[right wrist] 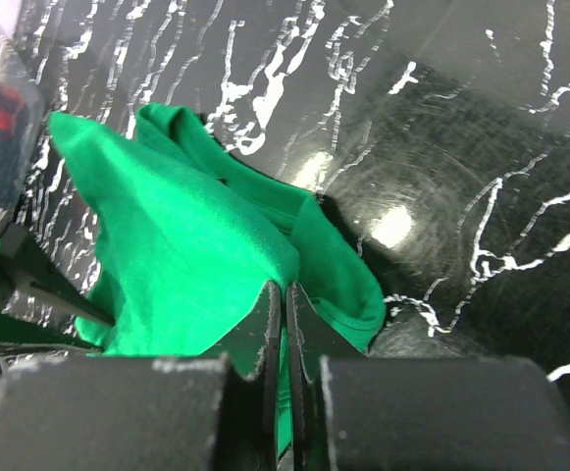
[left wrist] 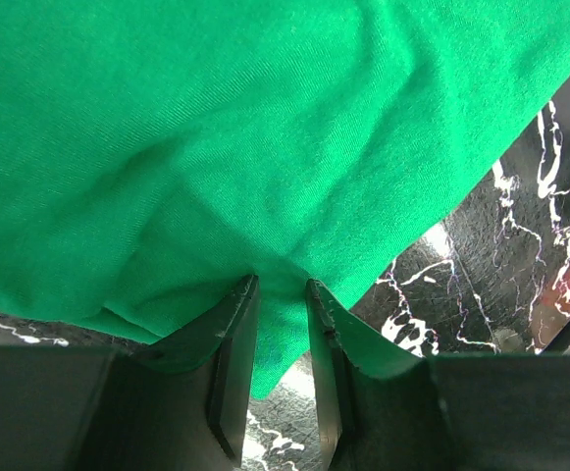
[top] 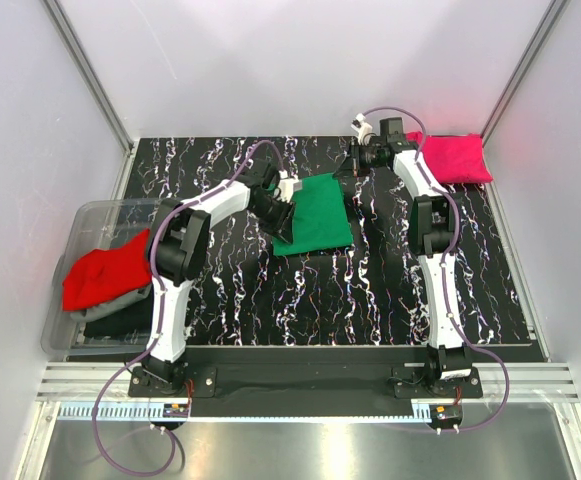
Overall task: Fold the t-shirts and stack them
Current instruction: Fold the tshirt, then neatly place the folded tshirt to the corner
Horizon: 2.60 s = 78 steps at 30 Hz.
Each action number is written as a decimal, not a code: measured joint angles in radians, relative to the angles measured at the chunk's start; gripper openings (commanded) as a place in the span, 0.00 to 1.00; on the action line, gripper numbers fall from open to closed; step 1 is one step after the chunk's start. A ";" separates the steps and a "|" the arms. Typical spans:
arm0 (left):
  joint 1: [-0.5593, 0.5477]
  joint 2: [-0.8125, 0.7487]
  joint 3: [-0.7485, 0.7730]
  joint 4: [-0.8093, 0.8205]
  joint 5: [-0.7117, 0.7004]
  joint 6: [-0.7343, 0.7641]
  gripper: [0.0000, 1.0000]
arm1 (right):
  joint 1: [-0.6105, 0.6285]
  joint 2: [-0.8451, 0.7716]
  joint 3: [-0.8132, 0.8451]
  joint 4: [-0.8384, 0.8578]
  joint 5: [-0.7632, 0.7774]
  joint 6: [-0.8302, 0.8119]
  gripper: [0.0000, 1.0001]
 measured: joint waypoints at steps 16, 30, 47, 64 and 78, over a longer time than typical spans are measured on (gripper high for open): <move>-0.005 0.000 0.169 -0.056 -0.005 0.044 0.42 | -0.010 0.013 0.006 0.021 0.063 0.021 0.56; 0.124 -0.014 0.399 -0.007 -0.046 0.084 0.52 | -0.072 -0.211 -0.179 0.016 -0.055 0.019 0.68; 0.150 0.222 0.418 -0.009 -0.034 0.059 0.51 | -0.072 -0.095 -0.224 -0.058 -0.111 0.019 0.78; 0.150 0.244 0.458 -0.003 -0.038 0.059 0.50 | 0.018 -0.022 -0.148 -0.052 -0.101 0.075 0.74; 0.144 0.259 0.466 0.001 -0.041 0.059 0.50 | 0.045 -0.022 -0.165 -0.065 -0.014 0.016 0.14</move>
